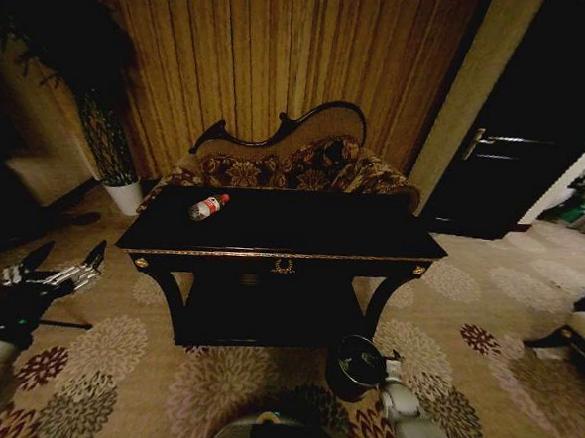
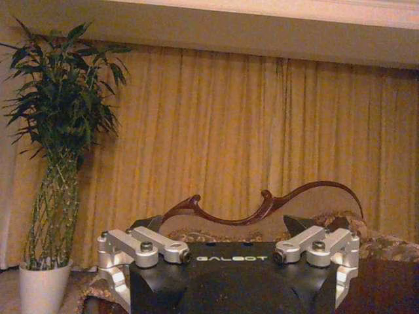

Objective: Move to the front of the table and place the trash on the table into the trash bin.

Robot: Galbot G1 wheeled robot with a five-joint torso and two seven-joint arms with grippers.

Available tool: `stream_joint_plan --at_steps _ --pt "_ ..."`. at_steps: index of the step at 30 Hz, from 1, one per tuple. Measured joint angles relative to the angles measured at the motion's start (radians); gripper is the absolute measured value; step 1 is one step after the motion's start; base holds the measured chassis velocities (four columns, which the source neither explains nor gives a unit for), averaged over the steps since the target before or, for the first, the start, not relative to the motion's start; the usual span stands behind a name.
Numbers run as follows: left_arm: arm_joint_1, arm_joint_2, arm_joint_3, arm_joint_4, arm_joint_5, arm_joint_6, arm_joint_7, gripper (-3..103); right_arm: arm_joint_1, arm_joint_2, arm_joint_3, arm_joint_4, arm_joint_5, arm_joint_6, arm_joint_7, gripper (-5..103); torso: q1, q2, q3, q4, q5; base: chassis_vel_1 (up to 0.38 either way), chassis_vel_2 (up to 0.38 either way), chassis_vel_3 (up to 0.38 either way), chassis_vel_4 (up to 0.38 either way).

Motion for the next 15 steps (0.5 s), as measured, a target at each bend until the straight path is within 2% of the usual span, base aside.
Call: stream_joint_plan --at_steps 7,10,11,14,15 --pt "-0.001 0.002 0.0 0.0 0.001 0.0 -0.002 100 -0.024 -0.012 0.017 0.08 0.031 -0.012 0.002 100 0.0 0.0 0.0 0.0 0.0003 0.0 0.0 0.0 0.0" --pt "-0.001 0.002 -0.002 -0.001 -0.001 0.0 -0.003 100 -0.074 -0.037 0.059 0.25 0.082 -0.033 -0.008 100 0.0 0.0 0.0 0.0001 0.0 0.0 0.0 0.0 0.0" --pt "-0.001 0.002 -0.002 -0.001 -0.001 0.0 -0.003 100 -0.074 -0.037 0.059 0.25 0.082 -0.033 -0.008 100 0.0 0.0 0.0 0.0001 0.0 0.0 0.0 0.0 0.0" --pt "-0.002 -0.004 -0.002 -0.007 -0.002 0.0 -0.005 100 -0.159 -0.062 0.116 0.497 0.172 -0.087 -0.041 100 0.0 0.0 0.0 0.0002 -0.0002 0.0 0.0 0.0 0.0" --pt "-0.002 -0.004 -0.002 -0.007 -0.002 0.0 -0.005 100 -0.159 -0.062 0.116 0.497 0.172 -0.087 -0.041 100 0.0 0.0 0.0 0.0002 -0.0002 0.0 0.0 0.0 0.0"
